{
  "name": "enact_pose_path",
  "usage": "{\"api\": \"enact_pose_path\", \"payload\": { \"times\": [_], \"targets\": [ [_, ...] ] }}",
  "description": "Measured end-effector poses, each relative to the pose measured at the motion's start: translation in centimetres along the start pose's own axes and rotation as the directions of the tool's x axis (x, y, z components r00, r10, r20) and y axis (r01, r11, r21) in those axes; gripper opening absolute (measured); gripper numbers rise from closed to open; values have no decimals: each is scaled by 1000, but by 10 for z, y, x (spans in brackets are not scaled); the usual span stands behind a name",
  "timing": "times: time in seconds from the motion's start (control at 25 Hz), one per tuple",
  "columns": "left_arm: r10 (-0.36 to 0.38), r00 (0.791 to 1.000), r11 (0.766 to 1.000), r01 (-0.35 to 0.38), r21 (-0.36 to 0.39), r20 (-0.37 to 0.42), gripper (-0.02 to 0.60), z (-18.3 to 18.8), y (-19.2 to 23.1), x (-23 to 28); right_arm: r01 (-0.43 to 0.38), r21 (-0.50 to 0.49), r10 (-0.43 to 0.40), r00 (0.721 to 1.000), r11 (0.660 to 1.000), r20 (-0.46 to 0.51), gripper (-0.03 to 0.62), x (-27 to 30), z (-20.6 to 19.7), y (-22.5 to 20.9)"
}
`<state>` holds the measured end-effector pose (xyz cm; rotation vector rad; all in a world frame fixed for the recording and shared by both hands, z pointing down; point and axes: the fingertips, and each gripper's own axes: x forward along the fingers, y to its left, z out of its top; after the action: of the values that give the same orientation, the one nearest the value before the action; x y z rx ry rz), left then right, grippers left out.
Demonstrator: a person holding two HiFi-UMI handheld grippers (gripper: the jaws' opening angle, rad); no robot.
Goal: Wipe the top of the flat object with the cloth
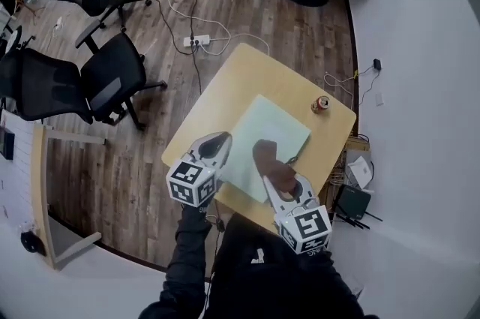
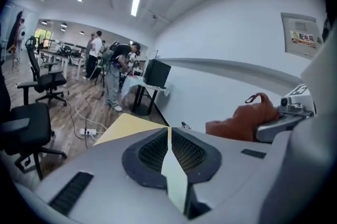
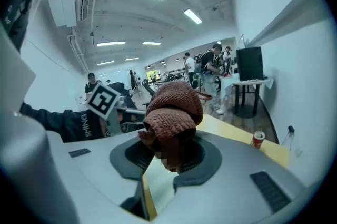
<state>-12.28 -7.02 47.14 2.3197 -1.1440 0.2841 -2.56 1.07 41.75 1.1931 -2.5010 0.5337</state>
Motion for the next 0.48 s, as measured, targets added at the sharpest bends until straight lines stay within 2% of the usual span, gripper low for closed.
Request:
{"api": "enact_pose_path", "payload": {
  "times": [0.2,0.48],
  "targets": [
    [96,989,993,-103,61,112,34,24,-74,-68,90,-15,-88,989,996,115,118,-70,37,12],
    [137,968,983,-160,95,210,34,27,-181,-142,160,-3,-156,964,987,214,118,-179,49,37]
  ]
}}
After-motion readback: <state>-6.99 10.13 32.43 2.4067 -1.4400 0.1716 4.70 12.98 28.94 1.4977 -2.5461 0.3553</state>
